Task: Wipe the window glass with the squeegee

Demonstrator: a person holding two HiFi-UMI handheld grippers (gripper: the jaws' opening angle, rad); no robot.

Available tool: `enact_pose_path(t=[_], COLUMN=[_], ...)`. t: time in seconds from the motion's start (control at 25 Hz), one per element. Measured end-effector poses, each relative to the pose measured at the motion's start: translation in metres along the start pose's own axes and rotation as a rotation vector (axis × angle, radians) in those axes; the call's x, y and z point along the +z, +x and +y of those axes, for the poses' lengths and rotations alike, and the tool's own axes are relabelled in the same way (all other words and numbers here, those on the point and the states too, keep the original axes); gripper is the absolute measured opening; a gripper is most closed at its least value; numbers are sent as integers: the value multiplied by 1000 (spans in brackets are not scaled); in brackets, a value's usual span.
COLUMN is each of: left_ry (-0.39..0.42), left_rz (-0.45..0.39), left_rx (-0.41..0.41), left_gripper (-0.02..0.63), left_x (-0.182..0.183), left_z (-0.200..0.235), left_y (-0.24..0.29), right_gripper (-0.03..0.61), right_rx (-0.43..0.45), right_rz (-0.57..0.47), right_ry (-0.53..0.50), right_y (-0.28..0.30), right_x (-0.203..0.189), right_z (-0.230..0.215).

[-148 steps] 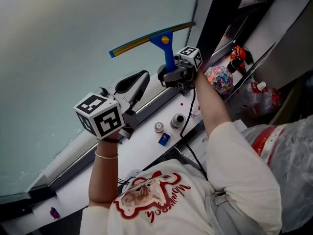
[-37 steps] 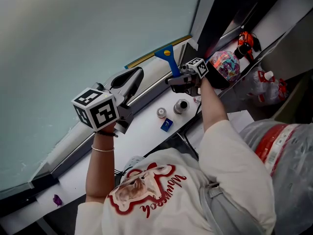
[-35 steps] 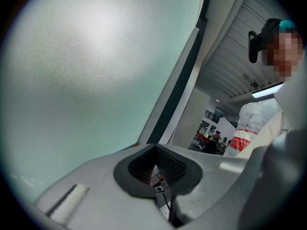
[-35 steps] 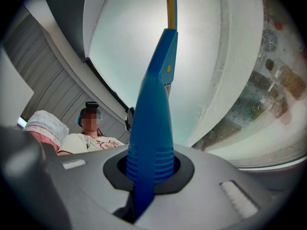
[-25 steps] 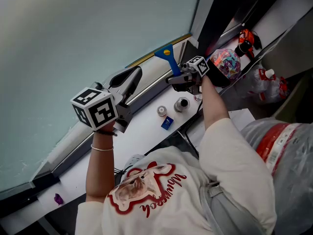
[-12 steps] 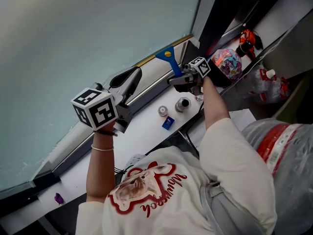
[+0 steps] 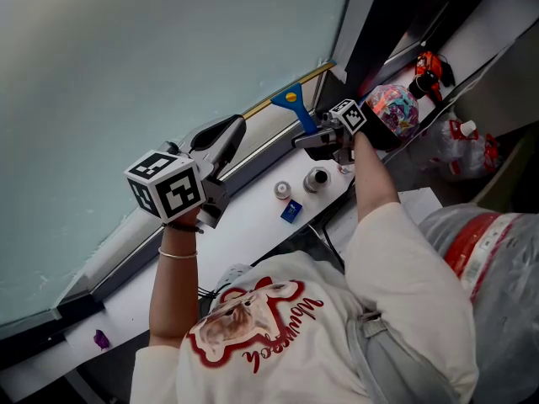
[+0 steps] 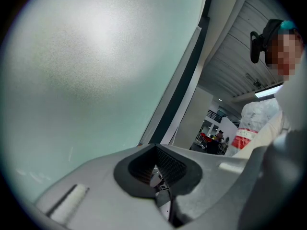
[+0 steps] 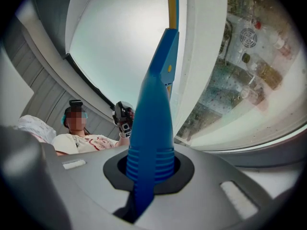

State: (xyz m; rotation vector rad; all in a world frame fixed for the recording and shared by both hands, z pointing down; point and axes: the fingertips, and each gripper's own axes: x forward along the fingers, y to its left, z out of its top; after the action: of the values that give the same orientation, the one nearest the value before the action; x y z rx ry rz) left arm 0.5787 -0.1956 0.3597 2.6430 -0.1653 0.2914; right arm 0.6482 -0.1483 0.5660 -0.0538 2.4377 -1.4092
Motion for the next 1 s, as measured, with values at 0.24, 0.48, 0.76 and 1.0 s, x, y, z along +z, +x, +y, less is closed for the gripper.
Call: enact_pose_path(t=[0.24,0.48,0.76,1.0], left_ry=[8,15,52,73], left_rz=[0,-9,-50,-117], left_rx=[1,16,72,96], left_gripper=[0,0,0,0], left_x=[2,0,1,6], left_z=[0,0,-5,-20], left_y=[-2,-18,-59,-91], right_gripper=[48,44,43,43], right_rx=[18,41,74,135], right_rz=[-7,-10,-23,10], right_ry=[-15,-96,-266,-468], right_y=[2,13,41,85], right_x=[3,3,13,26], right_z=[5,25,60,109])
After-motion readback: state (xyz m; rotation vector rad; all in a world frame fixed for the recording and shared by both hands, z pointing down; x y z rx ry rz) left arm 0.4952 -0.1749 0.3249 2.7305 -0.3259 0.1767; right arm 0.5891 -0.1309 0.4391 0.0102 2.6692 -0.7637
